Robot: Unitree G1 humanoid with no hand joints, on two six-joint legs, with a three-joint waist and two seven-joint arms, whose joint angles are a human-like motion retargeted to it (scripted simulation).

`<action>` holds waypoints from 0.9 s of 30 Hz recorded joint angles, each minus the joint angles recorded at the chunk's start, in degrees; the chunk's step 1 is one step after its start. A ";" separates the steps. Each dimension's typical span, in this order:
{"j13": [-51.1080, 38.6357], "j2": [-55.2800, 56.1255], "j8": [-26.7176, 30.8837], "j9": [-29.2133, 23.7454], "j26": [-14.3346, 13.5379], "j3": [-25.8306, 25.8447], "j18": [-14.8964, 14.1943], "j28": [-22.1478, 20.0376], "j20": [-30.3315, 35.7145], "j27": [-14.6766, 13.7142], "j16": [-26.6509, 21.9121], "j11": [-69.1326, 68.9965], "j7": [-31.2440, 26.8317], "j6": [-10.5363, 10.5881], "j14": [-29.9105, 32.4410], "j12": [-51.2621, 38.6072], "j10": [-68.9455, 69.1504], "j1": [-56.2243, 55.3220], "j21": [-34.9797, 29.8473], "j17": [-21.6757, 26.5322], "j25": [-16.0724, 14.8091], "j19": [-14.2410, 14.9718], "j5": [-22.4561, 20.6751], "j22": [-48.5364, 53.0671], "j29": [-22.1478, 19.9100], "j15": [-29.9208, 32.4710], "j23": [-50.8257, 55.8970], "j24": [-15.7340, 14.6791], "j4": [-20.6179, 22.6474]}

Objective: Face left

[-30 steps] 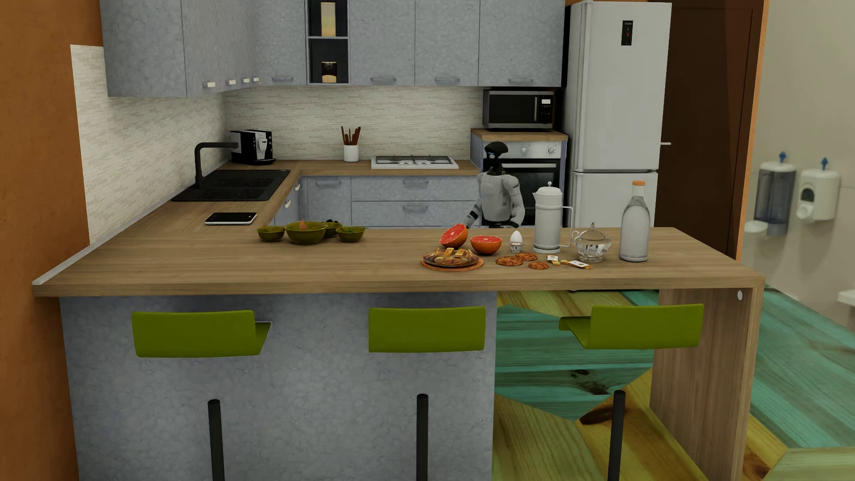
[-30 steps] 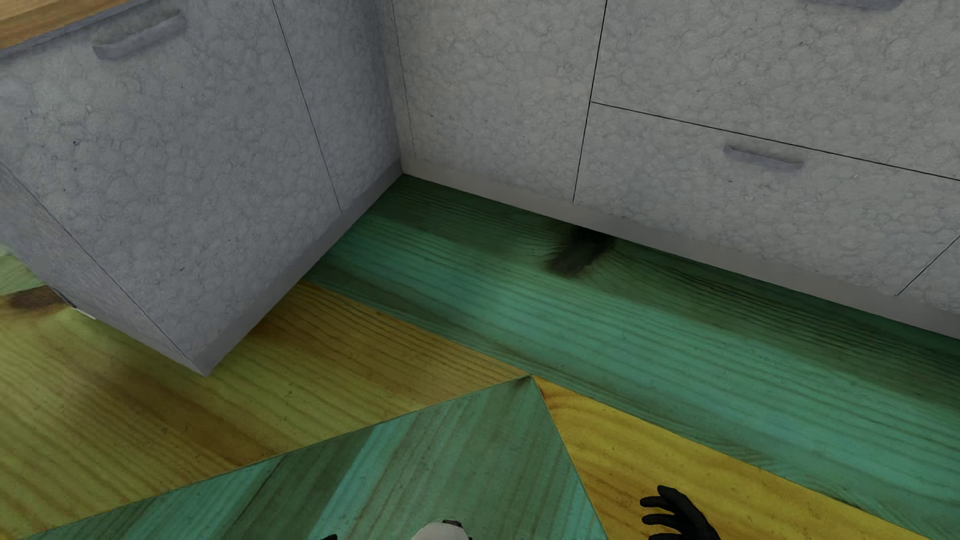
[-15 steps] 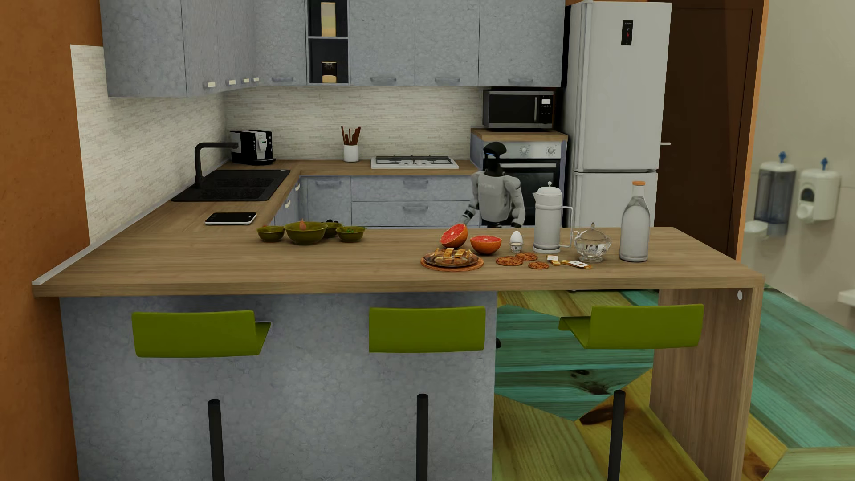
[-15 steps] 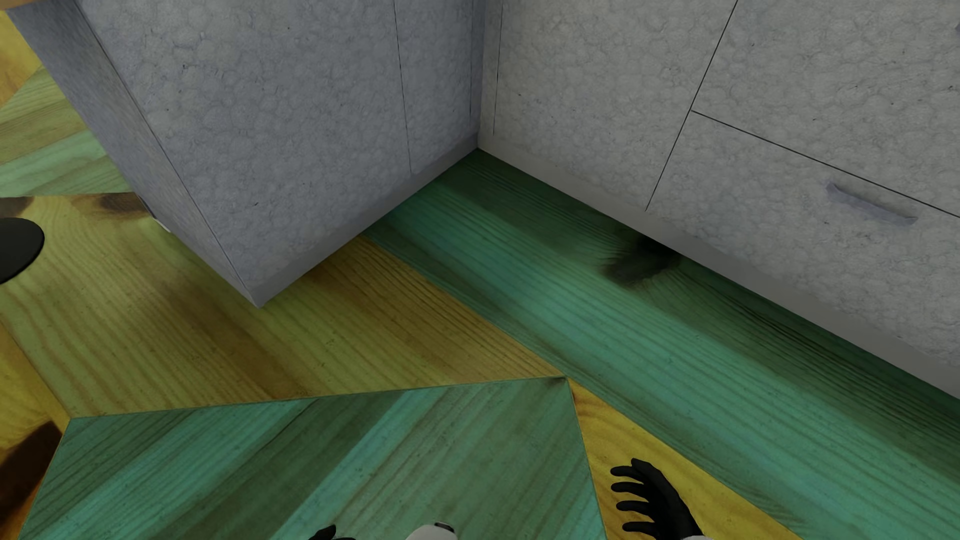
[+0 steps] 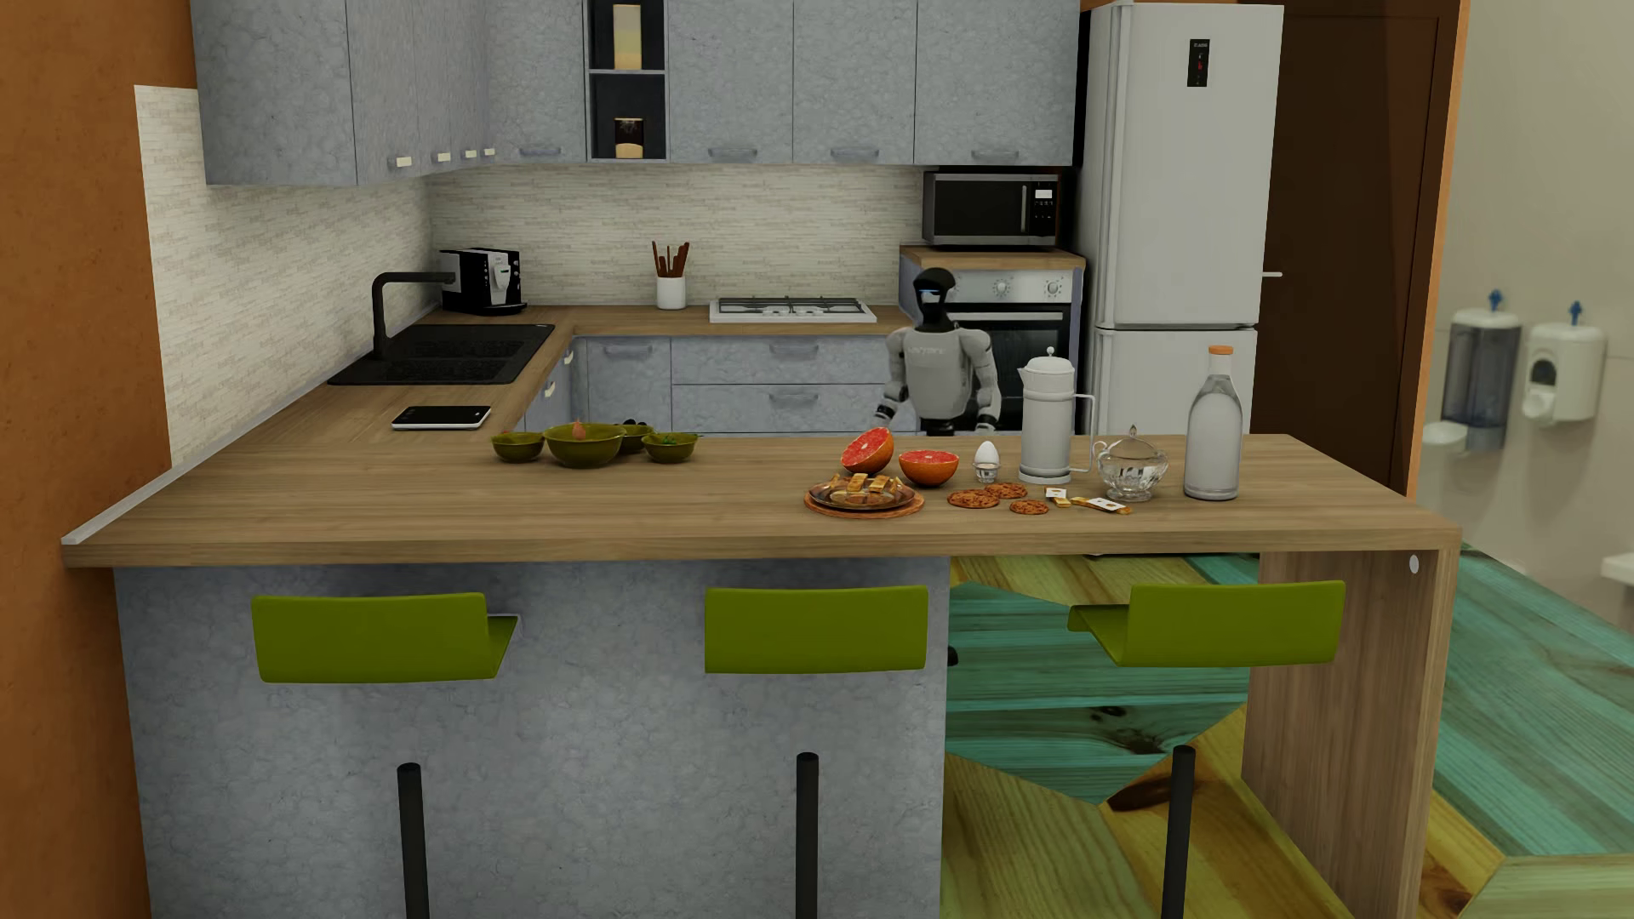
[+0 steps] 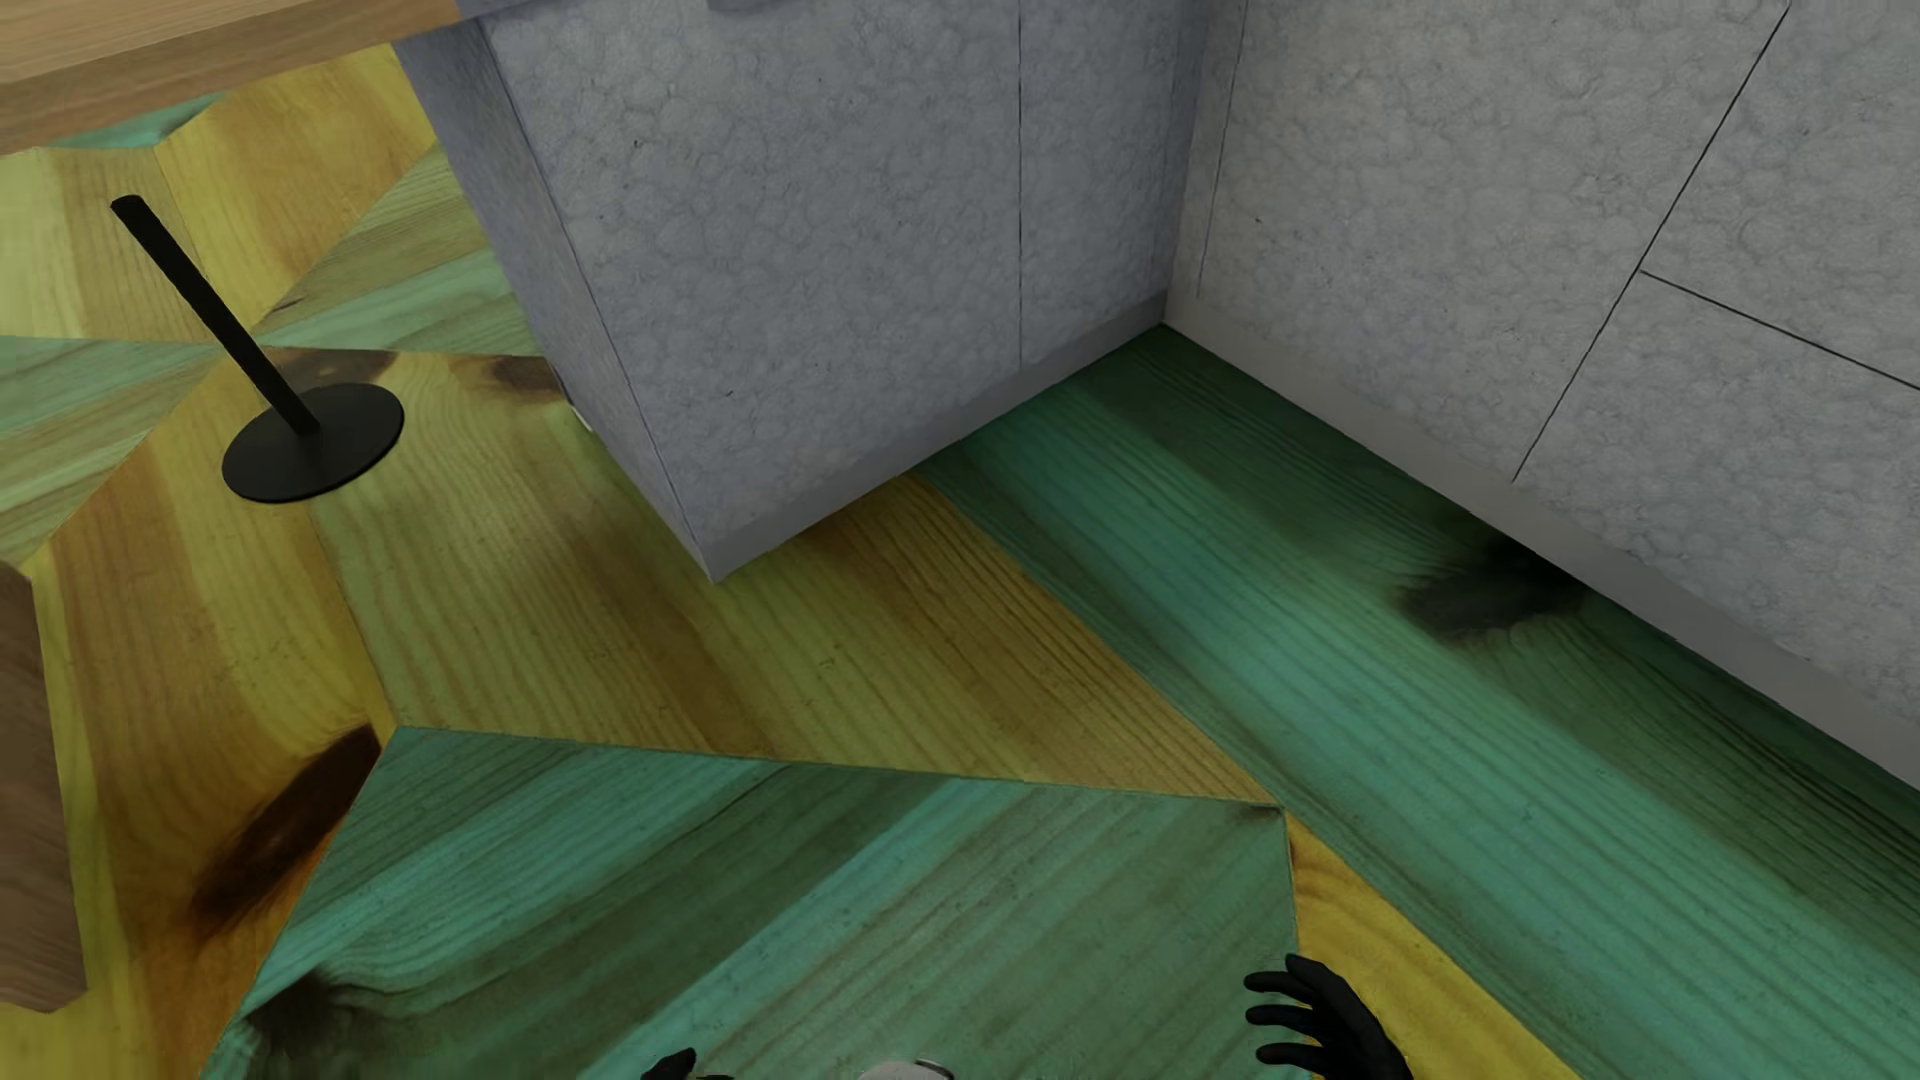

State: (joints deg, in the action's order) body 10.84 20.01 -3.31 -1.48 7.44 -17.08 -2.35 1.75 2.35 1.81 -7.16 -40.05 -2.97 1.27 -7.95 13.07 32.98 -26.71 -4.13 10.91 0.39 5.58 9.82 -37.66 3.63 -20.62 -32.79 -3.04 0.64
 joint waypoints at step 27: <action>-2.56 6.33 6.41 -0.91 -8.87 8.08 -0.08 -1.87 -0.26 -0.09 -0.83 -12.50 -0.43 -3.42 -4.06 1.82 9.26 -7.09 0.39 -1.93 1.89 -0.87 -3.04 -0.86 -2.99 -3.25 -1.79 -4.51 0.23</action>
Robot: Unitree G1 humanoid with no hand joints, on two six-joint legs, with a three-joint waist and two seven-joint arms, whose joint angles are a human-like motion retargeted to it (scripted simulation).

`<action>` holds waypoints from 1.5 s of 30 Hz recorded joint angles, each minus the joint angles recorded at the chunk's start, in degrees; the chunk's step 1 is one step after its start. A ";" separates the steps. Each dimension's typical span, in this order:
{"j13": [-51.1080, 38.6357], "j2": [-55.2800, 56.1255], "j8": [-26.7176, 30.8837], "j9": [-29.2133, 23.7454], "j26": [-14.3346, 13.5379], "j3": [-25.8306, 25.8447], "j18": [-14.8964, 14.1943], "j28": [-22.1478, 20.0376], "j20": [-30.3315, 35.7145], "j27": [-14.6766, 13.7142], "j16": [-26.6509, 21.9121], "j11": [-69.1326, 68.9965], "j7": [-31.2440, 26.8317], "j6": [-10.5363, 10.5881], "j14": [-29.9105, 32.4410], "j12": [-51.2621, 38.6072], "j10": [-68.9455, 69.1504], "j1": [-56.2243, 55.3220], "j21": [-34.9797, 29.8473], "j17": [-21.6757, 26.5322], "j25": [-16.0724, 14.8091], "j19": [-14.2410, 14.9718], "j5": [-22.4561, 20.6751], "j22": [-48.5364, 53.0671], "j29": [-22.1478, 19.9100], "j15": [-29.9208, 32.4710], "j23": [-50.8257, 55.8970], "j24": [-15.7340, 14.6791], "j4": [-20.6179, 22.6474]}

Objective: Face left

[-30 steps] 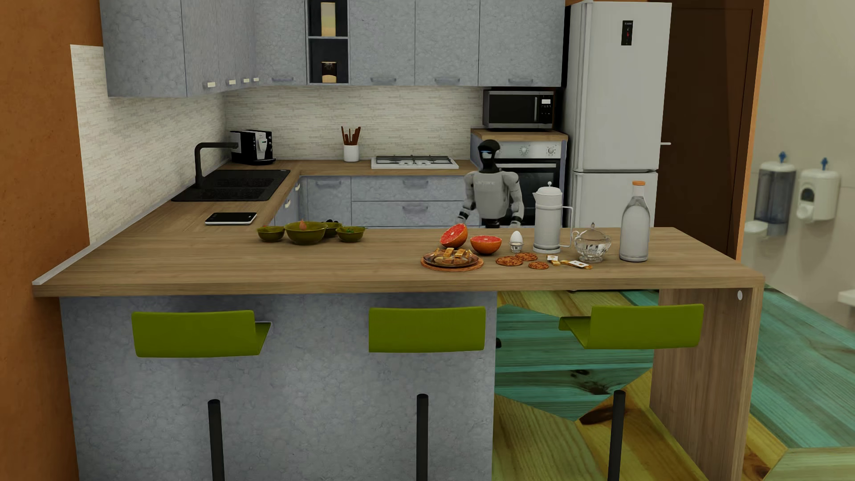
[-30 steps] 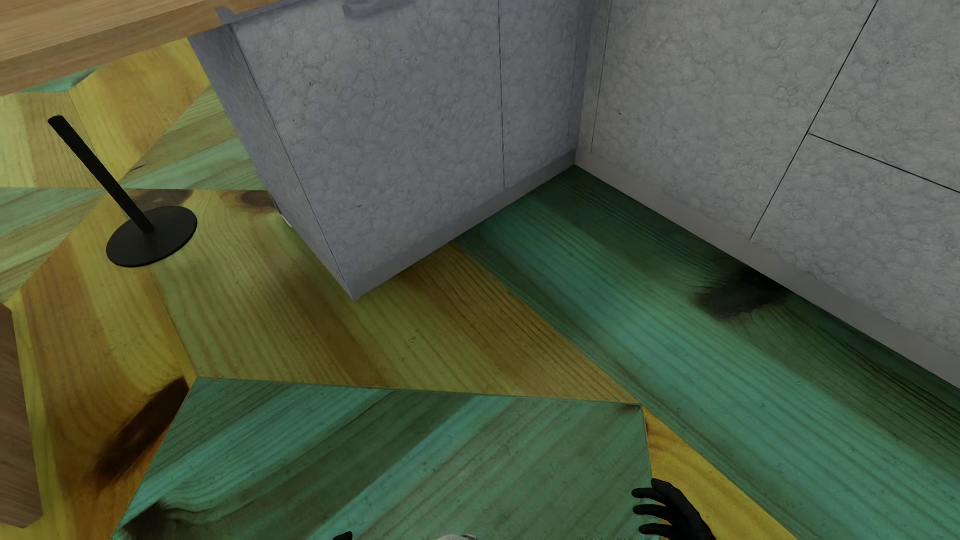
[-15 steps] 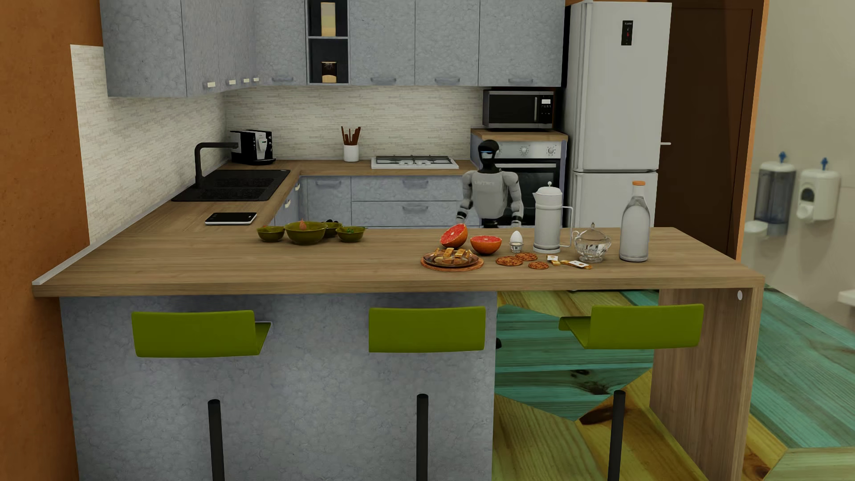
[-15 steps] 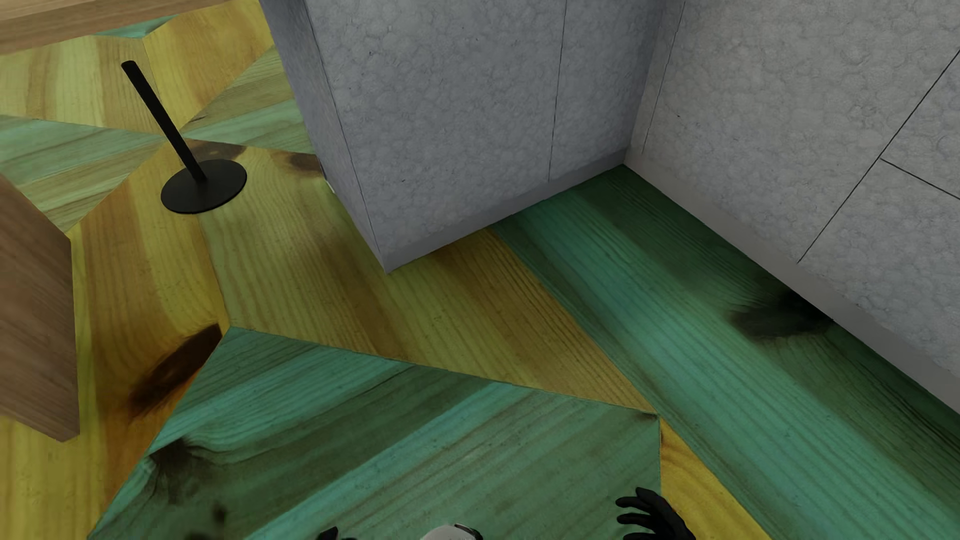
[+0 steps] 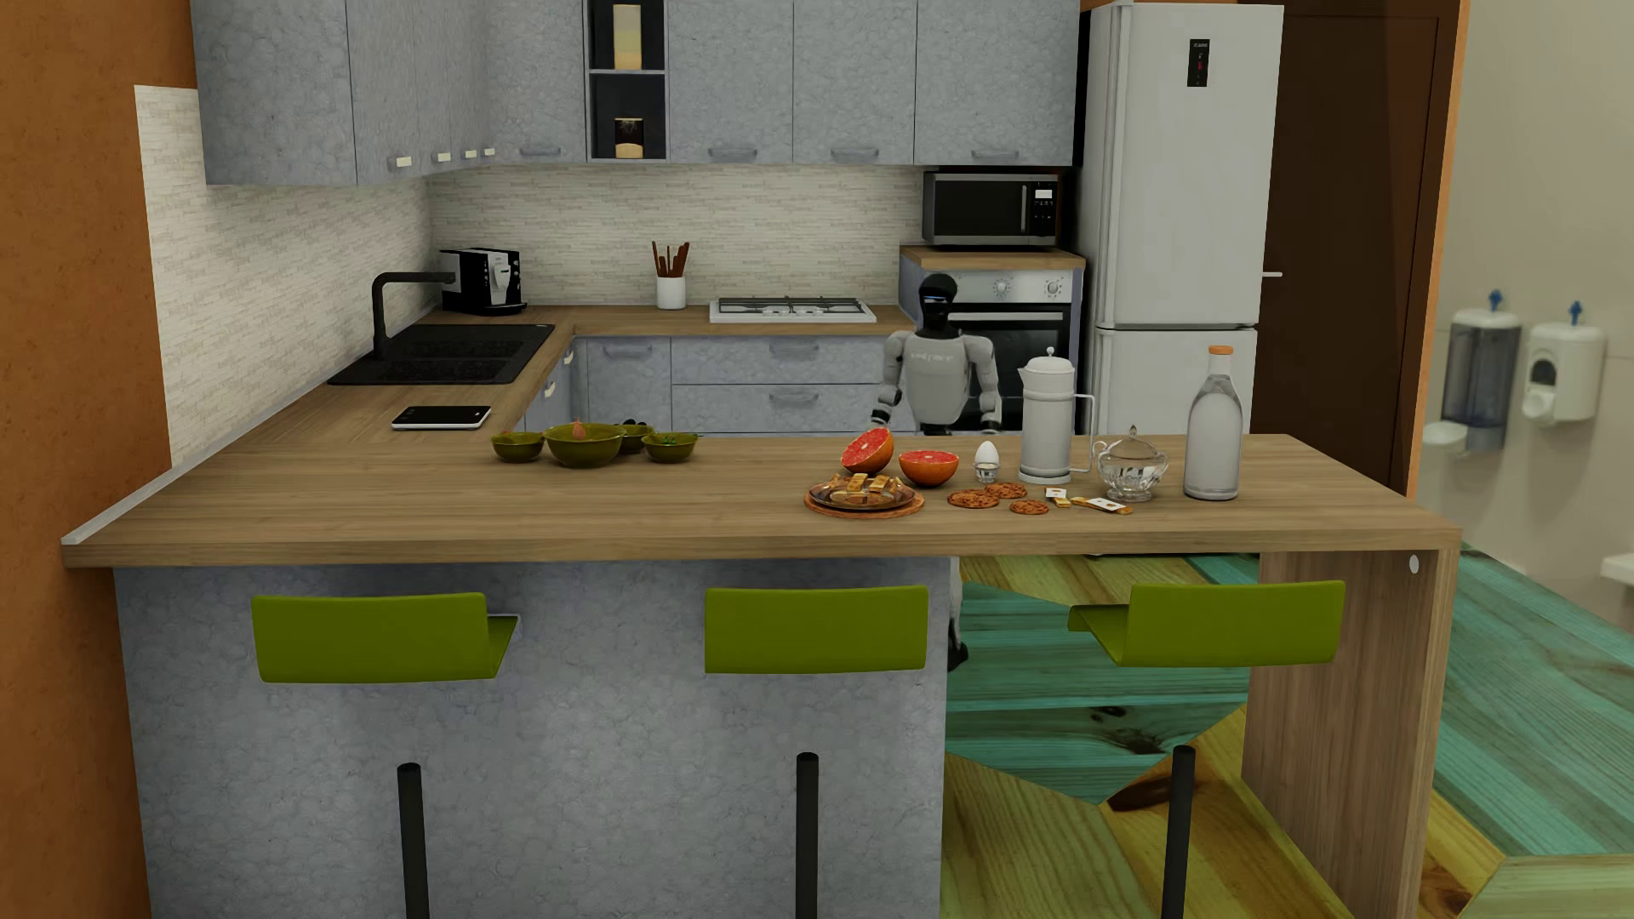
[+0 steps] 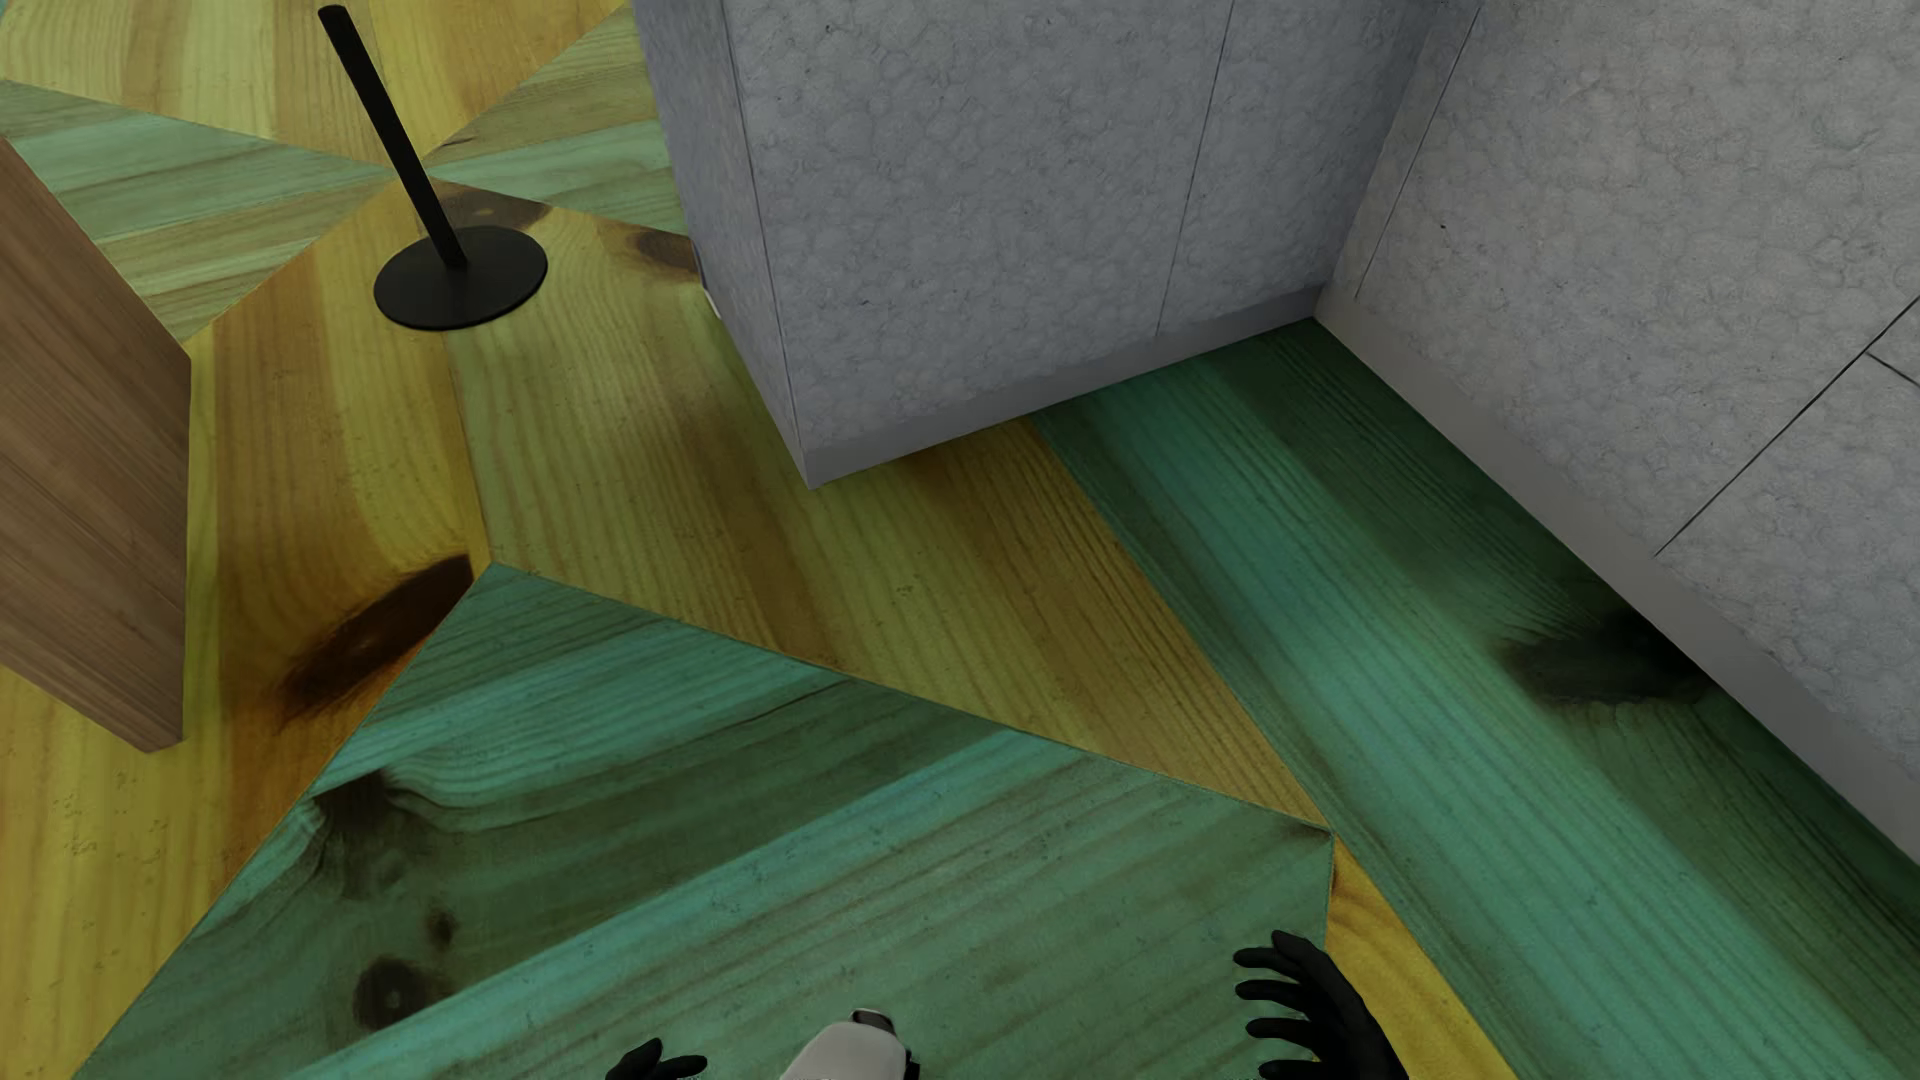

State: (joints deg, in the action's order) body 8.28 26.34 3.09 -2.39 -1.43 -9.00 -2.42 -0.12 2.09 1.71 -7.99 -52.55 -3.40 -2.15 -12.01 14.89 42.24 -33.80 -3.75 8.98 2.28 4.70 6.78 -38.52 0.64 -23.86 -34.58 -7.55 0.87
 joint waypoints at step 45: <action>-0.79 -6.47 -4.61 0.74 0.72 -4.01 0.89 0.81 1.48 1.92 -0.46 6.79 1.72 3.91 -8.26 0.80 2.89 3.12 0.43 2.47 -2.31 0.40 0.39 2.36 0.41 -2.45 -0.34 3.90 -3.29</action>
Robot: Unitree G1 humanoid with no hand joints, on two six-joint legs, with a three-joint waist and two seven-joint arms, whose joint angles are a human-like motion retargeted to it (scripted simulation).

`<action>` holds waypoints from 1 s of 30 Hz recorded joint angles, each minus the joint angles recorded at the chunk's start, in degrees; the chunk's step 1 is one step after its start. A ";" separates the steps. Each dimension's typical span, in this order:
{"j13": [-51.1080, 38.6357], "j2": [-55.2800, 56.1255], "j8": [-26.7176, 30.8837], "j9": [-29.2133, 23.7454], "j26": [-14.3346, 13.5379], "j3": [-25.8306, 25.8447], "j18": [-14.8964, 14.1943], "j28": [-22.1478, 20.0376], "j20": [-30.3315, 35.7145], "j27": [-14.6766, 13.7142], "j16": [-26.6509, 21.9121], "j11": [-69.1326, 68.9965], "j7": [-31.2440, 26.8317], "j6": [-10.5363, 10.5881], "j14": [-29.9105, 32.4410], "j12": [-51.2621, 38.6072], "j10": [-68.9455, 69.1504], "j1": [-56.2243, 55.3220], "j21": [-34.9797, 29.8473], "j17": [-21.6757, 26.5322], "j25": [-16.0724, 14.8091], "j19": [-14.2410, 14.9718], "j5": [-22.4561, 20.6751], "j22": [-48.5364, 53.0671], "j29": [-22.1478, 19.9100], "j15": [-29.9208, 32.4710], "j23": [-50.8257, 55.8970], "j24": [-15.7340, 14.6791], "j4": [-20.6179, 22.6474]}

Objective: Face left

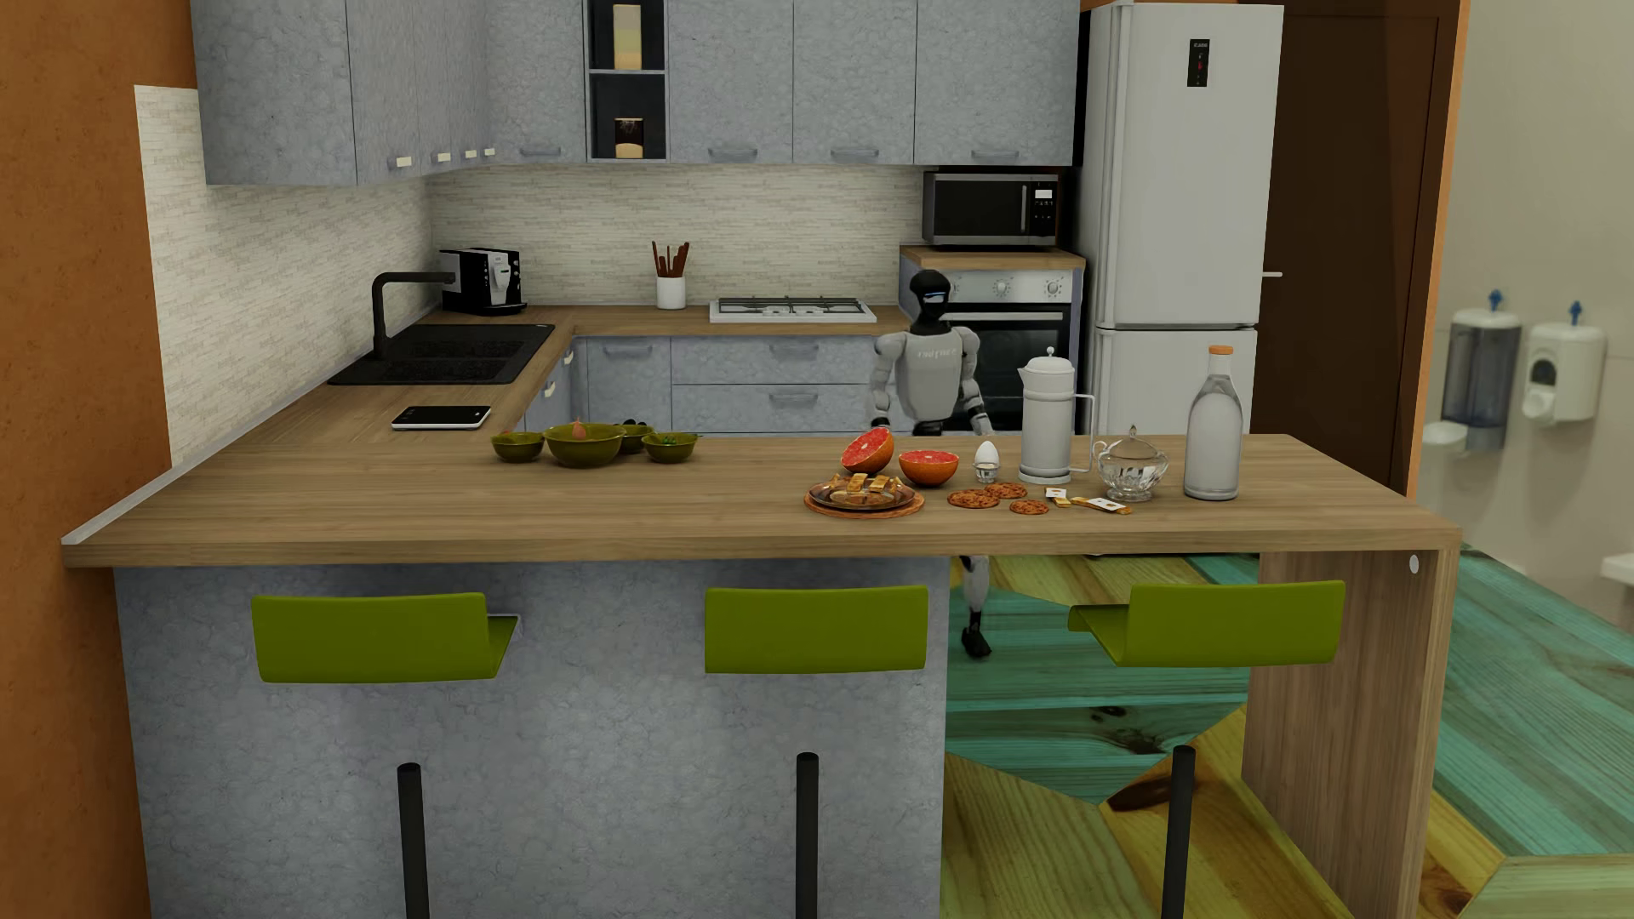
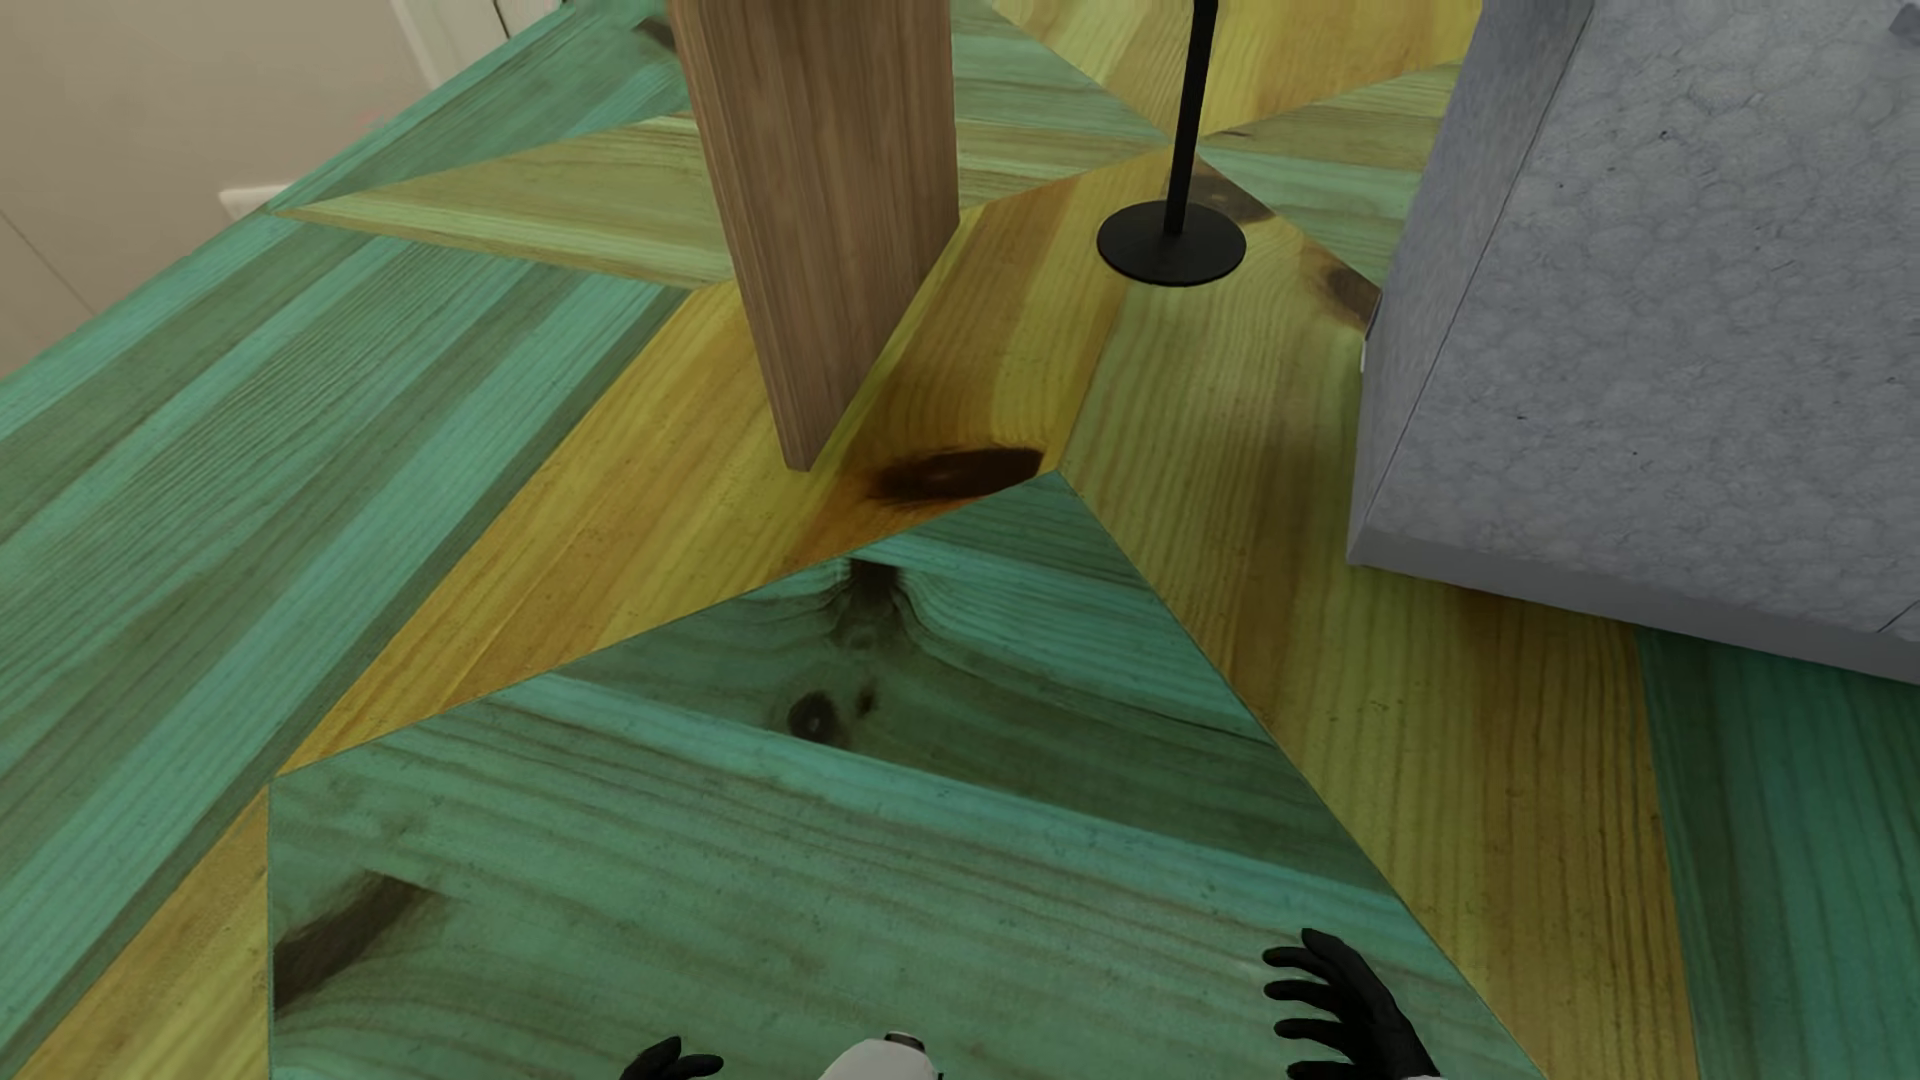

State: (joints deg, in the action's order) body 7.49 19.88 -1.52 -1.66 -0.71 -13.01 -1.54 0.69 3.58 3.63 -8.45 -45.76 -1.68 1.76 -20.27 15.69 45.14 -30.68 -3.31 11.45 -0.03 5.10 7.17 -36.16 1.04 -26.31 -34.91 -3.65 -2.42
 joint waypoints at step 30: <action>1.62 0.54 3.67 -1.37 4.39 7.40 -2.32 0.87 -0.91 -3.86 0.78 7.93 0.80 -1.61 8.87 -4.25 -9.92 6.90 0.93 -0.98 1.55 -0.56 -2.90 0.69 -0.62 8.84 0.86 4.07 -1.36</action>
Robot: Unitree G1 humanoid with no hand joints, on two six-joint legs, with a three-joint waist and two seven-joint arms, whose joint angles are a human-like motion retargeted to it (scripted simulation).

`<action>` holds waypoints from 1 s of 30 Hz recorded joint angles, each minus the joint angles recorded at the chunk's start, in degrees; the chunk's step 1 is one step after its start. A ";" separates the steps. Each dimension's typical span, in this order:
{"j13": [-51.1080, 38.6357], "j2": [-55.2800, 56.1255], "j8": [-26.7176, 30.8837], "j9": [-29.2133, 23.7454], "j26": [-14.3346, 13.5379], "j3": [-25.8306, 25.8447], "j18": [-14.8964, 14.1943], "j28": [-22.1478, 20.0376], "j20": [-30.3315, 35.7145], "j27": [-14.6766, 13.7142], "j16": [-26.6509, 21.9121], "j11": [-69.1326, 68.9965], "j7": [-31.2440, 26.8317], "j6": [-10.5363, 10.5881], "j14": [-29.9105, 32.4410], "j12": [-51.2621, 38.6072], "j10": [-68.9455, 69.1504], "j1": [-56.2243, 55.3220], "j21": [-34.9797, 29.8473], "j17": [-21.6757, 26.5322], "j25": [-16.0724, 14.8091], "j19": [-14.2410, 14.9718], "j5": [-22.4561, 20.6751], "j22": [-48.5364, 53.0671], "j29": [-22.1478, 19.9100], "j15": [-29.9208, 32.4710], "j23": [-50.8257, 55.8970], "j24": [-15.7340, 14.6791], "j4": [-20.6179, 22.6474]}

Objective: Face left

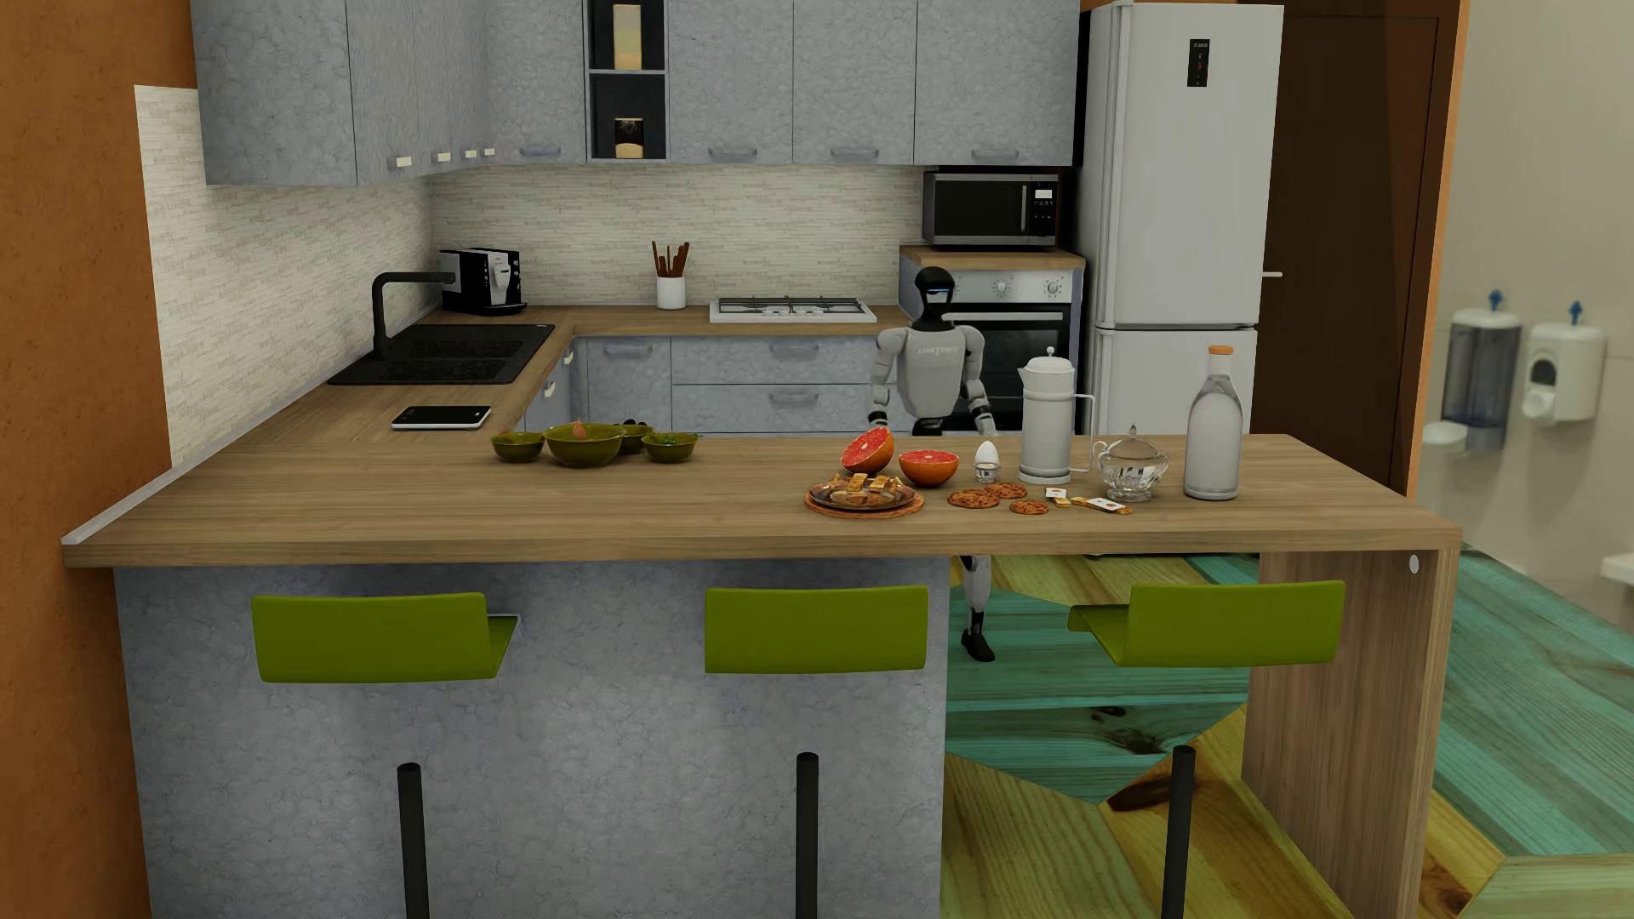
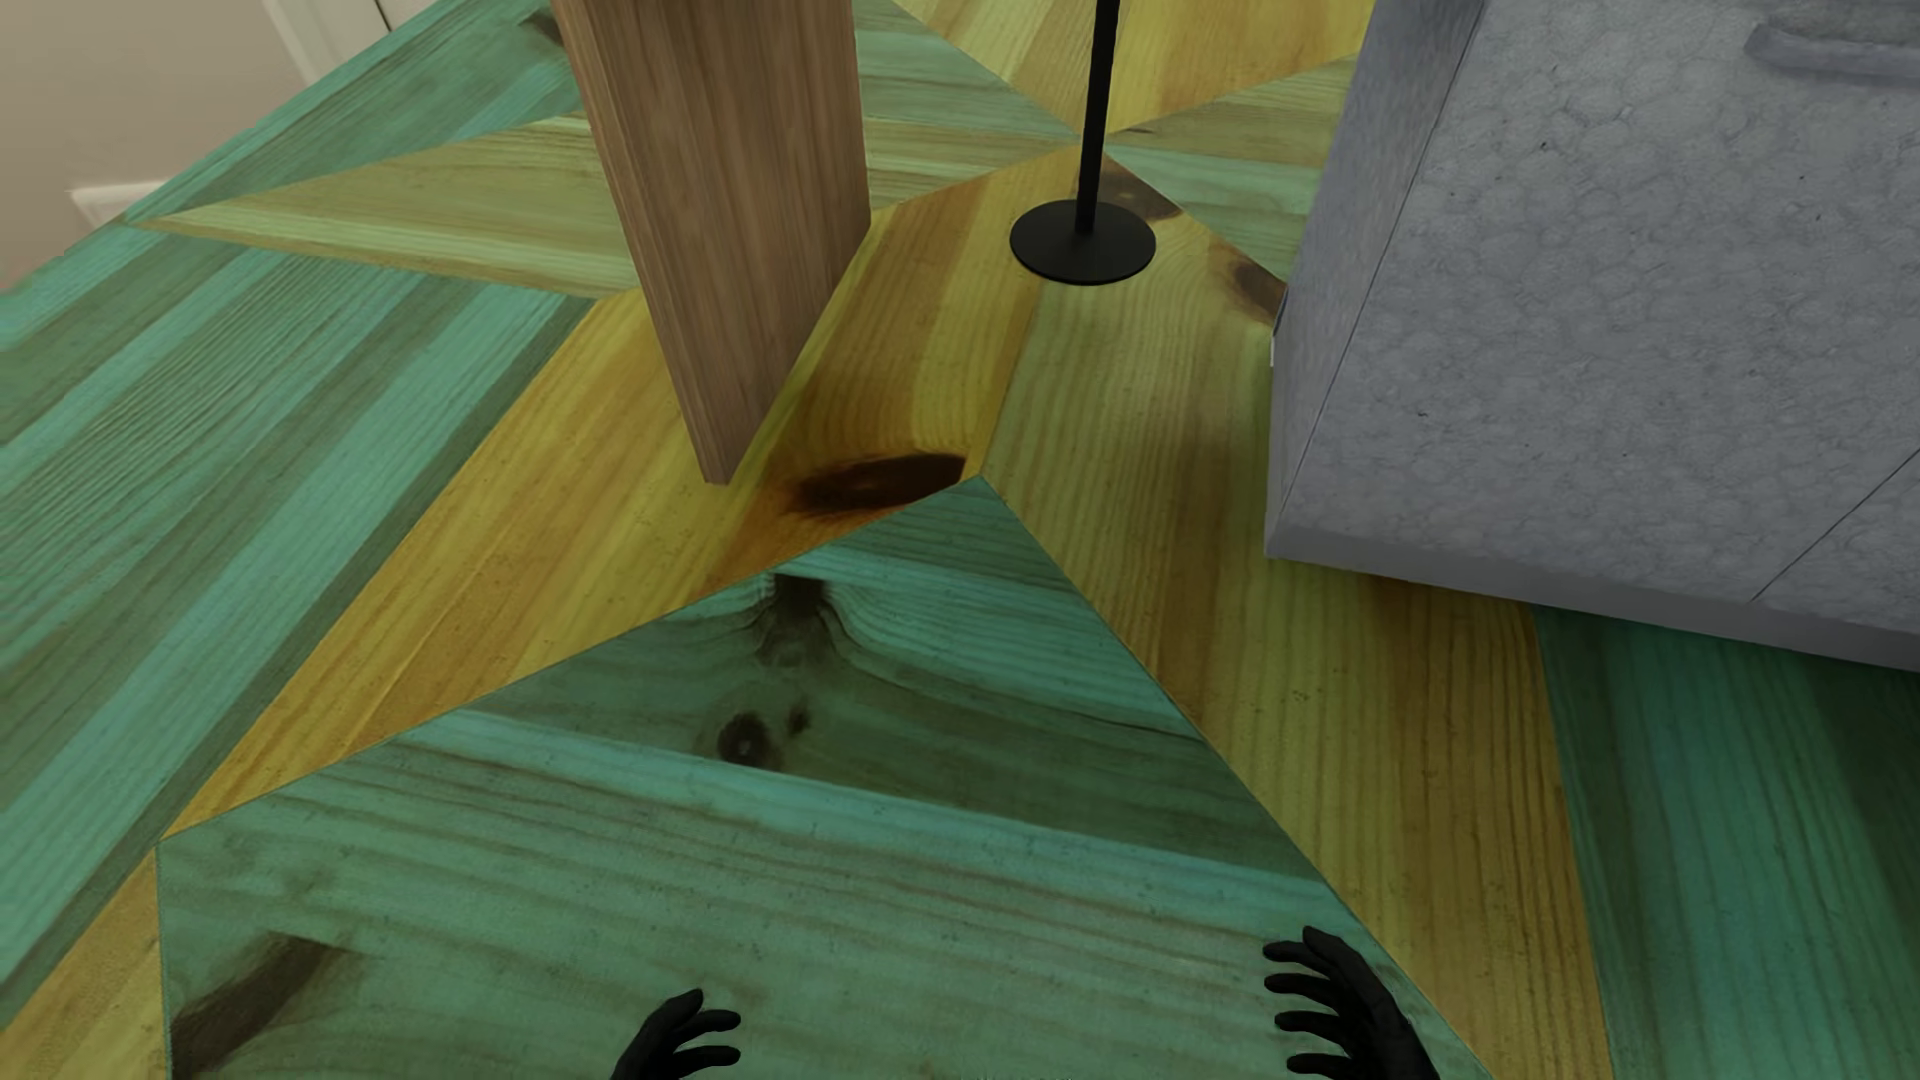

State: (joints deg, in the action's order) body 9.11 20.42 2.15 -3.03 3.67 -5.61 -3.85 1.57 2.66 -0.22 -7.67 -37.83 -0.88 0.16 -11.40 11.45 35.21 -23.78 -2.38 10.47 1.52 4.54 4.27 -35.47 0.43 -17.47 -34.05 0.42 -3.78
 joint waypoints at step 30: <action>0.09 0.58 -0.51 1.98 2.38 1.36 -1.28 -1.18 0.15 1.65 -1.20 -2.77 -0.64 0.65 1.55 -0.34 -2.01 1.09 0.28 0.10 -0.93 -1.29 0.43 -1.30 1.45 -1.49 -0.08 -1.80 0.55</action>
State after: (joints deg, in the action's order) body 9.21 21.00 1.64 -1.05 6.05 -4.24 -5.13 0.38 2.81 1.42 -8.87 -40.60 -1.52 0.81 -9.85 11.11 33.20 -22.70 -2.10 10.57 0.59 3.25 4.69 -36.77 1.87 -18.96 -34.13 -1.37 -3.23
